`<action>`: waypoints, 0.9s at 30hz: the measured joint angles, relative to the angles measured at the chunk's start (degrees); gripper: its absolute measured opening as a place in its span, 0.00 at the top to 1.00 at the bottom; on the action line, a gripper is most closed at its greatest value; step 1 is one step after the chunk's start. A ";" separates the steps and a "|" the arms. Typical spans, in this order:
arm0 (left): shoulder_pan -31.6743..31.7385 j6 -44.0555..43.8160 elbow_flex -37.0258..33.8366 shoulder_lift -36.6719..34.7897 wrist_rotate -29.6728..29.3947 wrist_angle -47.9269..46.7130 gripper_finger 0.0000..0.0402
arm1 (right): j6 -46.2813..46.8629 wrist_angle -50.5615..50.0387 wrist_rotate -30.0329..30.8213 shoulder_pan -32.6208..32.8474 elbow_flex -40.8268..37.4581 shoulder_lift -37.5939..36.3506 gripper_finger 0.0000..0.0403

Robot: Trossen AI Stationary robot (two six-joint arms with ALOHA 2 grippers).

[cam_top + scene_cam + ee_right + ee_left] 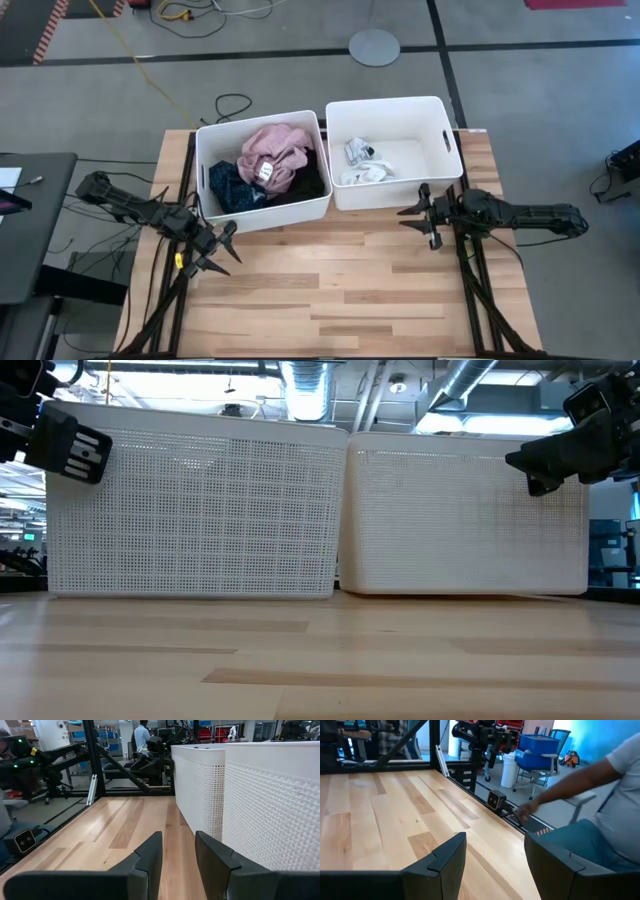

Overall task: Sort clothes
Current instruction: Return to Home Position

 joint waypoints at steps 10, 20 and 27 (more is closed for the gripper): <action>0.00 0.50 -0.01 0.00 0.02 -0.04 0.51 | 0.01 0.00 -0.04 0.01 0.00 0.01 0.67; 0.00 0.46 -0.01 0.00 0.01 -0.07 0.51 | 0.03 -0.01 -0.13 0.00 0.00 0.00 0.67; 0.00 0.44 -0.01 0.00 0.00 -0.07 0.51 | 0.03 -0.01 -0.15 0.01 0.00 0.00 0.67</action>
